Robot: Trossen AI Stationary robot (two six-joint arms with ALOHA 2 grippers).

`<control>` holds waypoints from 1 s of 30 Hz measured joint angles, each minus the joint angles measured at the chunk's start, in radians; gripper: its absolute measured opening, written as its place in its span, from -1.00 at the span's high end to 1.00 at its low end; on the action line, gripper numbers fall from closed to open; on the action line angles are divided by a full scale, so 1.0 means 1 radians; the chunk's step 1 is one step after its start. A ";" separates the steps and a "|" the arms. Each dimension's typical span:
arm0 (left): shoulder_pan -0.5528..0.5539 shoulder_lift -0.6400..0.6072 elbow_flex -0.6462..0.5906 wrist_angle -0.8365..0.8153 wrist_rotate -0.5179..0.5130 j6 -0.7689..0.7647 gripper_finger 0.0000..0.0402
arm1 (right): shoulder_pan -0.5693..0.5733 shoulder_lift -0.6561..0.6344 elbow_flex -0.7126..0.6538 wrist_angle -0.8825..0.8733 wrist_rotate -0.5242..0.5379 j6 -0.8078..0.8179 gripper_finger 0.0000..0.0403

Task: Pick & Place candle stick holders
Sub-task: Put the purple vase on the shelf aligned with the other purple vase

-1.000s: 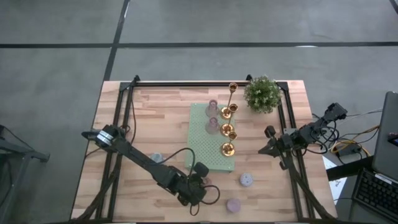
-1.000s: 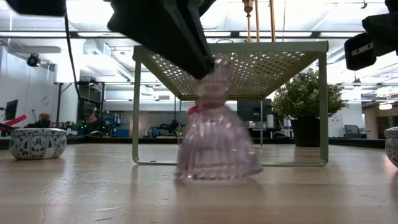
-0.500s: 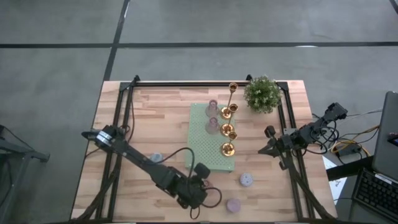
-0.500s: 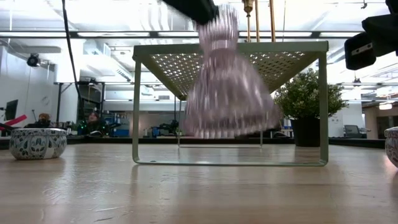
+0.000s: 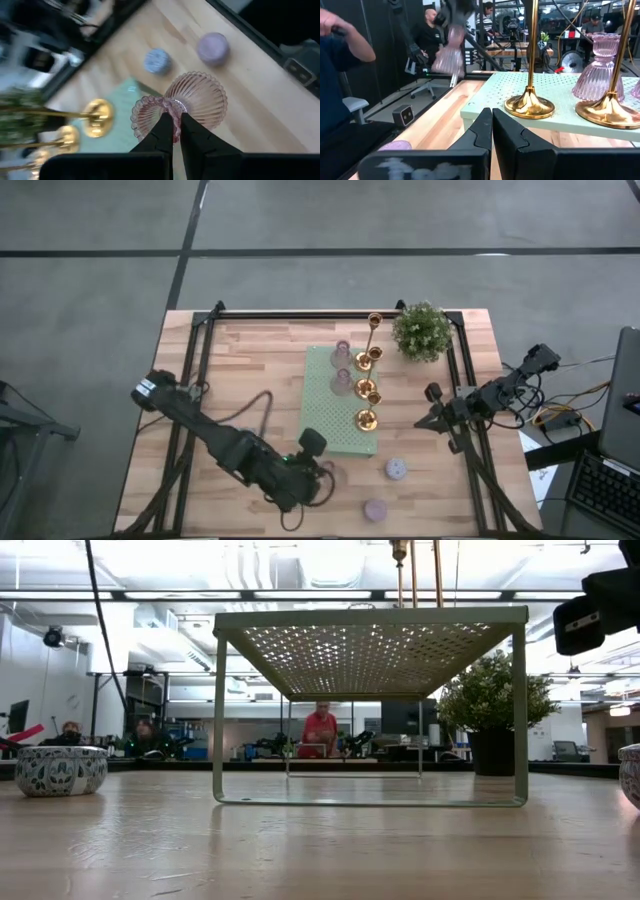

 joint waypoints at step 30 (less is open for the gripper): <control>0.295 -0.043 -0.033 -0.024 -0.033 0.165 0.90 | 0.000 0.003 0.000 0.000 0.001 0.001 0.96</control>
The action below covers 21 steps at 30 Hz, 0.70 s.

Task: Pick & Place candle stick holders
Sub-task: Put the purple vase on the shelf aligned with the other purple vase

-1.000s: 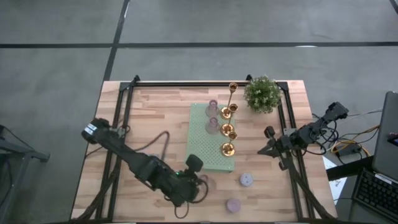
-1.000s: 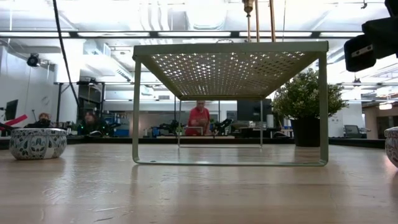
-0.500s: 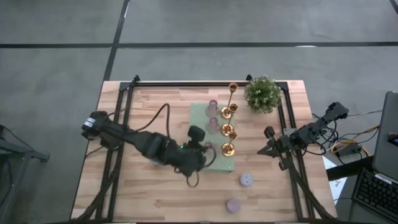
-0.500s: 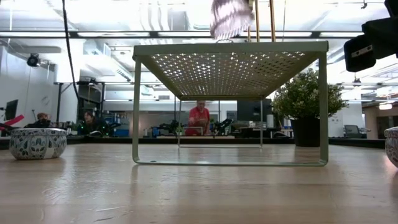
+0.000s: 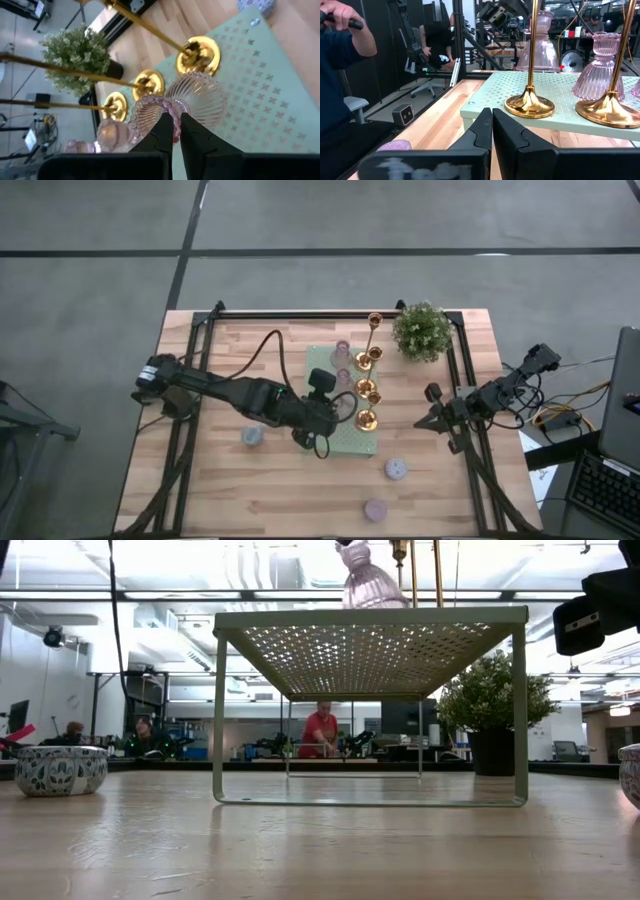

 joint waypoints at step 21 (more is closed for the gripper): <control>0.017 0.001 -0.084 0.057 0.006 0.028 0.85 | 0.000 0.000 0.000 0.000 0.000 -0.003 0.96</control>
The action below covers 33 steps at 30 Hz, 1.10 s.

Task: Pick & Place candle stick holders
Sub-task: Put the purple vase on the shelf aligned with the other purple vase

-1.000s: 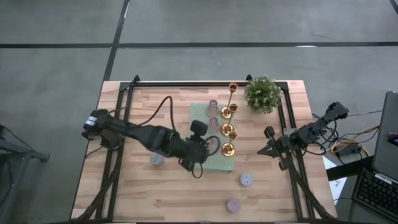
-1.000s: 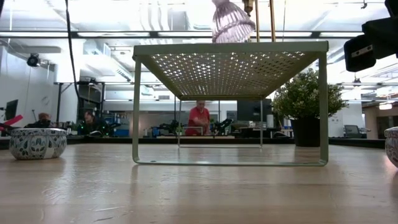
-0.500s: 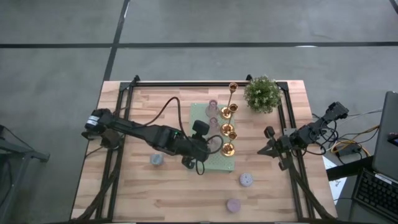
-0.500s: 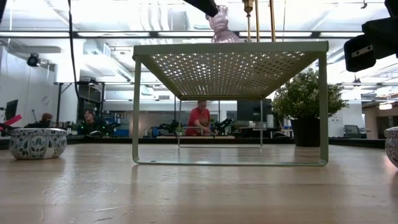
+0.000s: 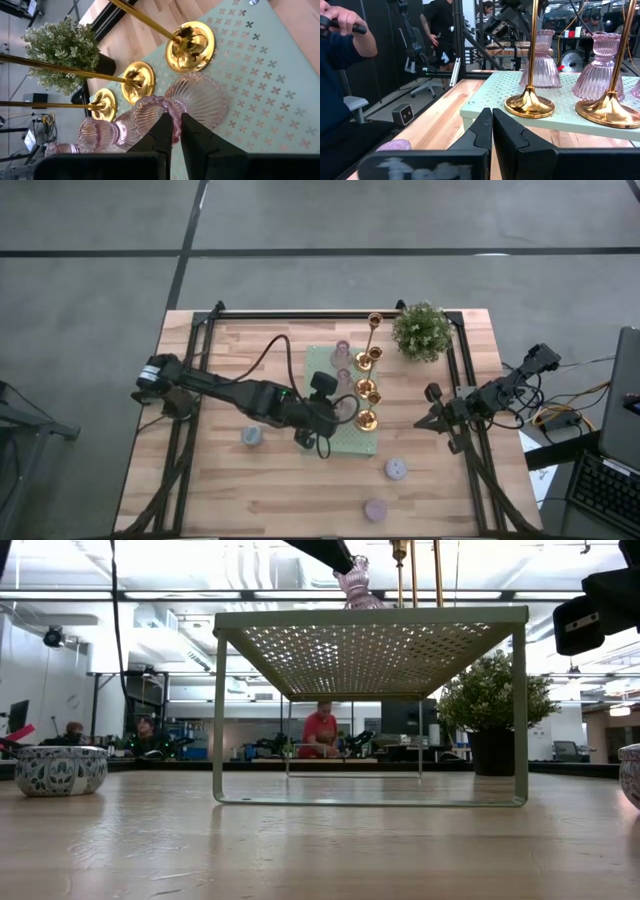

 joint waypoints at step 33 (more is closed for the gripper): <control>0.008 0.000 0.001 -0.020 -0.009 0.006 0.83 | 0.000 0.000 0.000 0.000 0.000 -0.004 0.96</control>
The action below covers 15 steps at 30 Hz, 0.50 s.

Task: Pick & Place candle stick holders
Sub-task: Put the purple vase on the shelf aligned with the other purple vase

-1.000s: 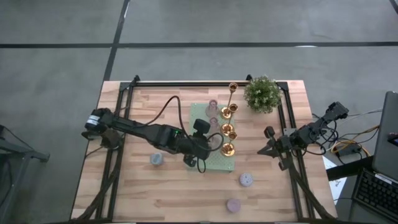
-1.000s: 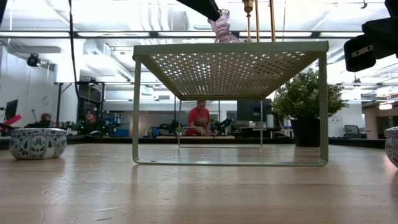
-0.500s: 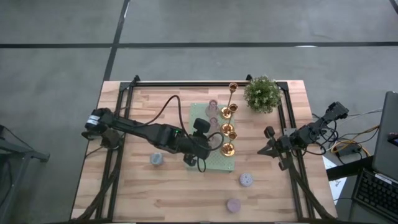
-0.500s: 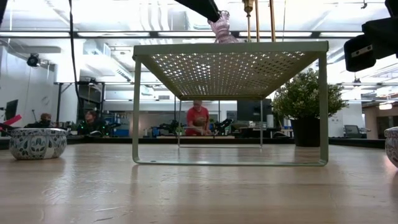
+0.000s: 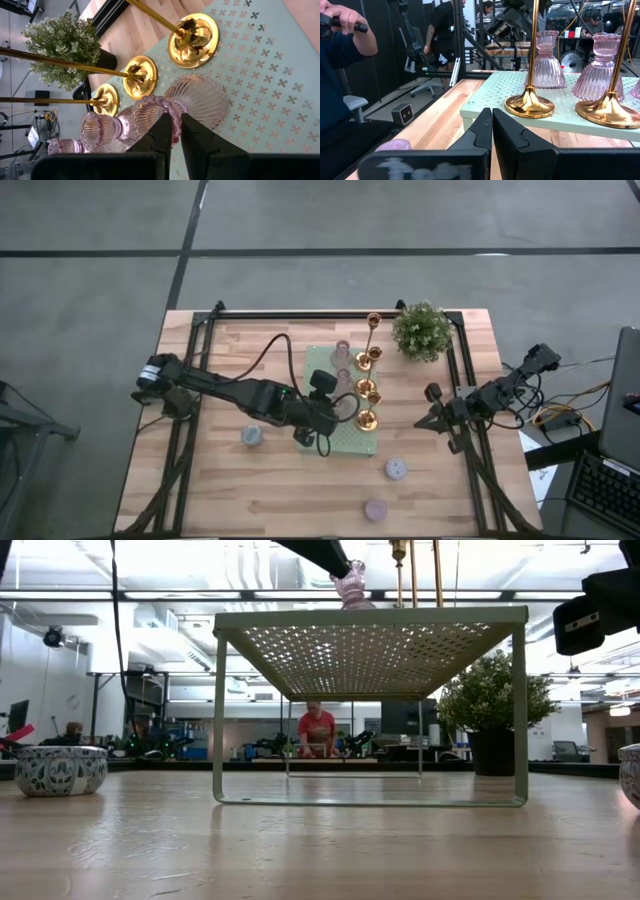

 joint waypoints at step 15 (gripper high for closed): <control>0.000 0.000 0.000 0.007 0.003 0.000 0.82 | 0.000 0.002 0.000 0.000 0.000 0.000 0.96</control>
